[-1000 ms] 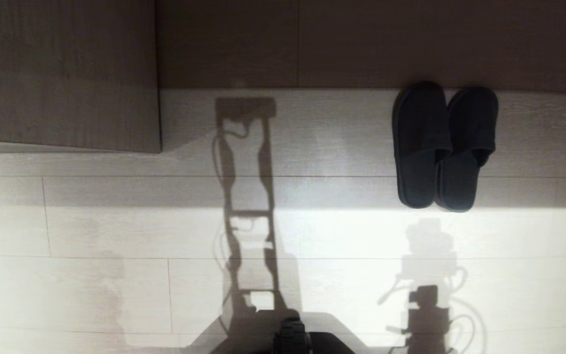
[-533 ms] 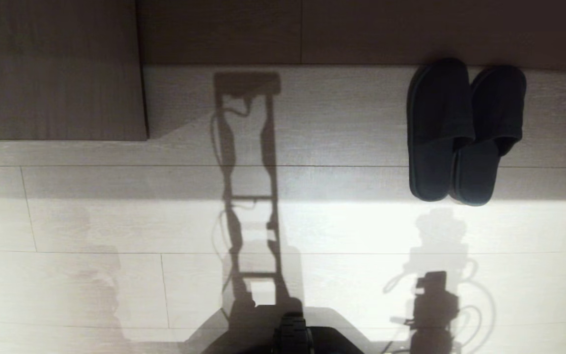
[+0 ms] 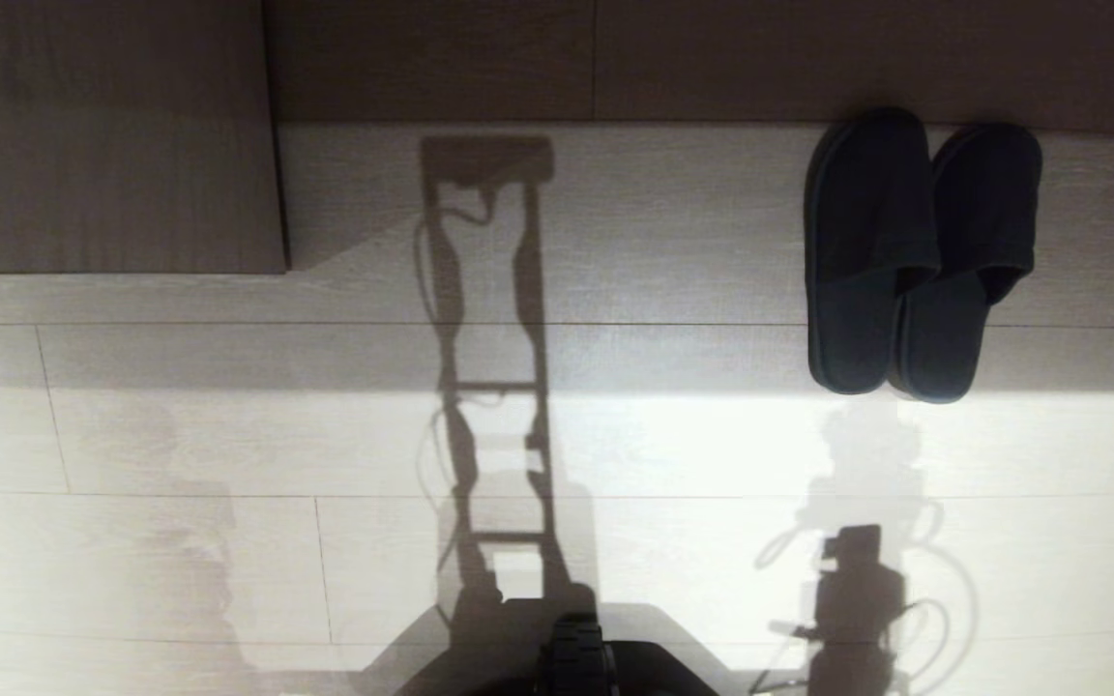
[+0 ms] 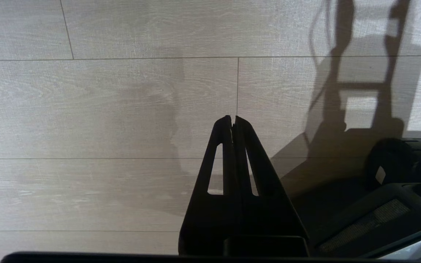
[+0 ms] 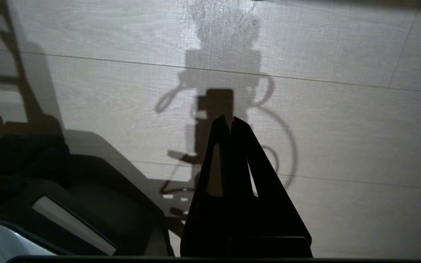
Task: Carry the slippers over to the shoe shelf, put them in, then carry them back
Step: Pick up the slippers on the floor
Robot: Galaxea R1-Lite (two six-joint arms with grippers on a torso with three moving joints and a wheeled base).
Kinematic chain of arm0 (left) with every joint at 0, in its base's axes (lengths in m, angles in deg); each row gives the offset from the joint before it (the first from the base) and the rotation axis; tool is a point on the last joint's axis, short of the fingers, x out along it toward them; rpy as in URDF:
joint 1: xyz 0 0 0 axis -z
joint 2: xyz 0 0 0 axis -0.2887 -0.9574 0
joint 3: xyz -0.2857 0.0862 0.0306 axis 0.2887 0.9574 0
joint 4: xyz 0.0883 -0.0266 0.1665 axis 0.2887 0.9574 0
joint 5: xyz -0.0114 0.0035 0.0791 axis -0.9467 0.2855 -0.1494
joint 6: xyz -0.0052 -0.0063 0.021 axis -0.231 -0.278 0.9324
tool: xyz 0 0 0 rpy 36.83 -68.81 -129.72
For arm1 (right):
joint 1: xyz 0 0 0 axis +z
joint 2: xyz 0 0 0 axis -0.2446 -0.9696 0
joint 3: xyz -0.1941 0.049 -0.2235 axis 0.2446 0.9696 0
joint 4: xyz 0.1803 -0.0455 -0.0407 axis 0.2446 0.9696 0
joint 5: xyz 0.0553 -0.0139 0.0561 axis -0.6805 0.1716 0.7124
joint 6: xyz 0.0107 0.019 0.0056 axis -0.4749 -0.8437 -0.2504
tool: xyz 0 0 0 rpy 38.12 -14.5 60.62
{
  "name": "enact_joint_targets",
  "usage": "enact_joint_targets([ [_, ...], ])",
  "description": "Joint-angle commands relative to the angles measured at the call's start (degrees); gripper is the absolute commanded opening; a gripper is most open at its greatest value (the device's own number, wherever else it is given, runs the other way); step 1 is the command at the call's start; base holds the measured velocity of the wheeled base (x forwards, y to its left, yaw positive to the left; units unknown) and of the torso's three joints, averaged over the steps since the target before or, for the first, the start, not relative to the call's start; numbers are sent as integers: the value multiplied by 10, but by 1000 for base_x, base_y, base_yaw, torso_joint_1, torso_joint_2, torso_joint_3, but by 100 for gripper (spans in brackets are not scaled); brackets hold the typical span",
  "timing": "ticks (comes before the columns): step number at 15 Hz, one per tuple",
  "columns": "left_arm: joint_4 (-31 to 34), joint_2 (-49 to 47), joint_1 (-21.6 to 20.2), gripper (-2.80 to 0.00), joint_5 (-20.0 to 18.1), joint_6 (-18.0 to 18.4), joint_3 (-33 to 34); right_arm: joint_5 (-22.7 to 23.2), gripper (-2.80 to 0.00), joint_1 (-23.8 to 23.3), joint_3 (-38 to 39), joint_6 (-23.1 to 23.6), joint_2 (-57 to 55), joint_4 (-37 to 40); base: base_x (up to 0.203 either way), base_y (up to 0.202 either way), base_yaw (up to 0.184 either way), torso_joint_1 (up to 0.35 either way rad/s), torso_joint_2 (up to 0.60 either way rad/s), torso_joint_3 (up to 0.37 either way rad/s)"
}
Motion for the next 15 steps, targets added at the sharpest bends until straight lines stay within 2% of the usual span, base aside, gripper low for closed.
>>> enact_joint_targets([
  [1, 0, 1, 0, -280, 0, 0, 0, 10, -280, 0, -42, 0, -21, 17, 0, 0, 0, 0, 0, 0],
  [4, 0, 1, 0, -280, 0, 0, 0, 26, -280, 1, -132, -2, -137, 47, 0, 0, 0, 0, 0, 0],
  [6, 0, 0, -1, -280, 0, 1, 0, 29, -280, 0, -184, -2, -215, 31, 0, 0, 0, 0, 0, 0],
  [7, 0, 0, 0, -280, 0, 0, 0, 30, -280, 0, -204, -1, -289, 10, 0, 0, 0, 0, 0, 0],
  [11, 0, 0, -1, -280, 0, 0, 0, 34, -280, 2, -251, -3, -572, -149, 0, 0, 0, 0, 0, 0],
  [15, 0, 0, -1, -280, 0, 1, 0, 37, -280, 8, -269, -1, -739, -338, 0, 0, 0, 0, 0, 0],
])
